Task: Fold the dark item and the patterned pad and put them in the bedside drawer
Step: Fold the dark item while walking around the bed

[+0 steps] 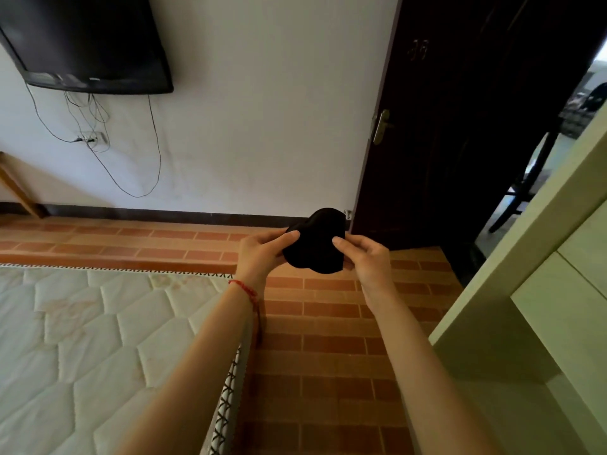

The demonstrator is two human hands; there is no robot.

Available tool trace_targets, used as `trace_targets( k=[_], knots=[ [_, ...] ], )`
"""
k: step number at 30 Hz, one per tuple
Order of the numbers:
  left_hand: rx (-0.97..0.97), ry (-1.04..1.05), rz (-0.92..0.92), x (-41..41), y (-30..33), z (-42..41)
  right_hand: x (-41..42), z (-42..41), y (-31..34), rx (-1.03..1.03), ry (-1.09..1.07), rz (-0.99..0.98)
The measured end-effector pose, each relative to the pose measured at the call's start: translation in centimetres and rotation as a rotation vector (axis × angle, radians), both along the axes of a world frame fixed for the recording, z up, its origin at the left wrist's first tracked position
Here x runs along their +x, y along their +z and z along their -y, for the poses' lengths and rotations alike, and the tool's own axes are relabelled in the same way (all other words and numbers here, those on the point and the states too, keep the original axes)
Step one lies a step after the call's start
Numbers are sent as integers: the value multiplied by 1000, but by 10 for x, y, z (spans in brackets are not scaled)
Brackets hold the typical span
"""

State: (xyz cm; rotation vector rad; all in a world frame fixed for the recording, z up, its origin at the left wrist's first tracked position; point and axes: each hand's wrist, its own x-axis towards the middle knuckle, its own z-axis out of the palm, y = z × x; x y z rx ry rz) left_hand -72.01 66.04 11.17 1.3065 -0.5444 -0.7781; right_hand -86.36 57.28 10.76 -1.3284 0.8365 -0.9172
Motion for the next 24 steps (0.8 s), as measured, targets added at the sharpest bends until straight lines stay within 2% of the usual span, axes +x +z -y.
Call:
trace_targets(
  k=[13, 24],
  knots=[
    [18, 14, -47, 94, -18, 120, 94, 117, -14, 46, 19, -20],
    [40, 69, -73, 146, -19, 263, 157, 273, -19, 59, 46, -37]
  ],
)
